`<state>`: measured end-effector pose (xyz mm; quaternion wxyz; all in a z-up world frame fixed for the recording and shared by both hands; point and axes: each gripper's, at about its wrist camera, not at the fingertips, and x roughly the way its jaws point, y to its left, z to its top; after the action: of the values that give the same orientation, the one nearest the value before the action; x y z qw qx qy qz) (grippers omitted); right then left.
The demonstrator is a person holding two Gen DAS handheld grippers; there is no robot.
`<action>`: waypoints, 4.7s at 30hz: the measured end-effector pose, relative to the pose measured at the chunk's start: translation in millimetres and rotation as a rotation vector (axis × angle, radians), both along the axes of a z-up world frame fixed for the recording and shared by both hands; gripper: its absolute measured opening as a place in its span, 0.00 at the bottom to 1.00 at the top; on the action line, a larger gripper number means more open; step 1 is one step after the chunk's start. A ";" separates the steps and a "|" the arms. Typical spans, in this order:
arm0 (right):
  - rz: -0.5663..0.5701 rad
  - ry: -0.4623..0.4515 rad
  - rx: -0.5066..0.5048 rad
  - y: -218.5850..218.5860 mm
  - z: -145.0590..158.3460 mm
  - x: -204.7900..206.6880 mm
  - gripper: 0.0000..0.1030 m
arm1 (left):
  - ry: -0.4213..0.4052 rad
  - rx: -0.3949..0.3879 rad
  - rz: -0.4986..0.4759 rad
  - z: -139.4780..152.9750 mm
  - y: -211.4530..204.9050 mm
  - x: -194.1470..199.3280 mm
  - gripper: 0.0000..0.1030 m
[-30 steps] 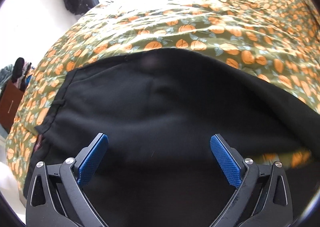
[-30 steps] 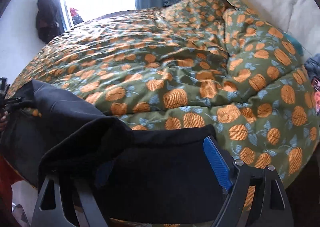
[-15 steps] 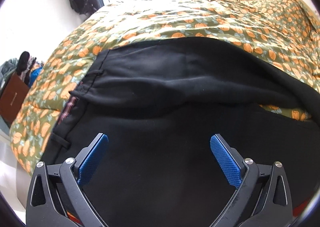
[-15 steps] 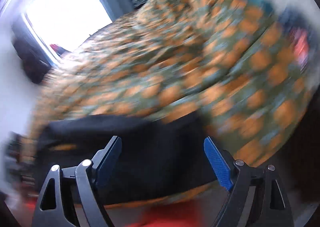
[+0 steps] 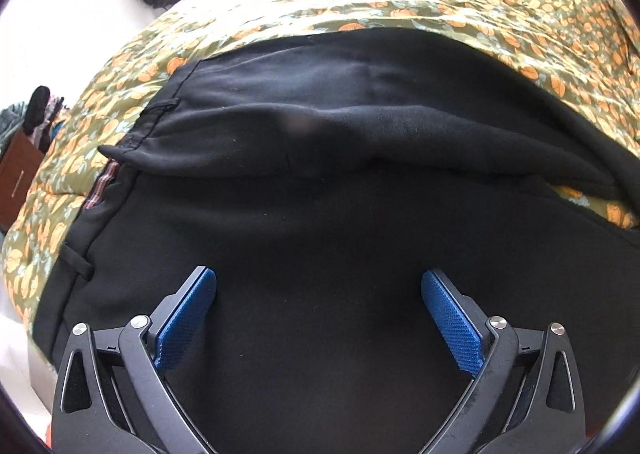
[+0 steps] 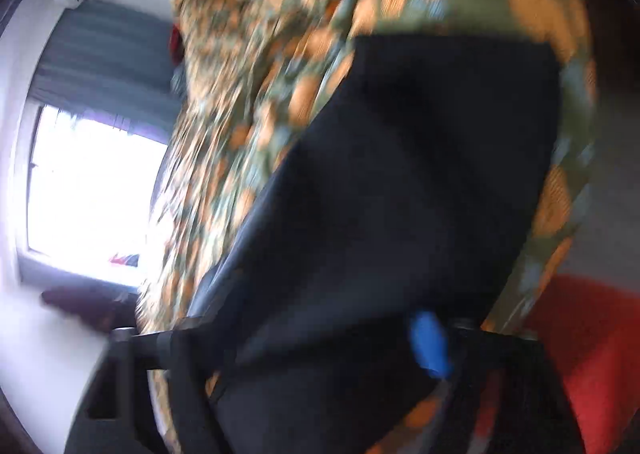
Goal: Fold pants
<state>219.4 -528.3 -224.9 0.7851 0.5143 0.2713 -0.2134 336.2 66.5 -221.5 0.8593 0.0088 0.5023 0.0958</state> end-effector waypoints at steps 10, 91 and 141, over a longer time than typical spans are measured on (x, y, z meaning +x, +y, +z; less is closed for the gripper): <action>0.243 -0.123 -0.428 28.1 123.4 3.1 0.04 | -0.075 -0.415 0.078 64.1 22.5 84.8 0.99; 0.256 0.236 -0.919 49.6 109.9 -77.2 0.93 | -0.022 -0.182 -0.296 82.7 -86.8 -165.9 0.76; 0.452 0.227 -0.993 74.8 81.5 -62.1 0.93 | 0.122 -0.019 -0.538 55.8 -309.0 13.7 0.82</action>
<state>157.3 -453.5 -143.4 0.9252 -0.0144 0.3245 -0.1961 349.9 -242.4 -165.7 0.8220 0.1395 0.5338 -0.1414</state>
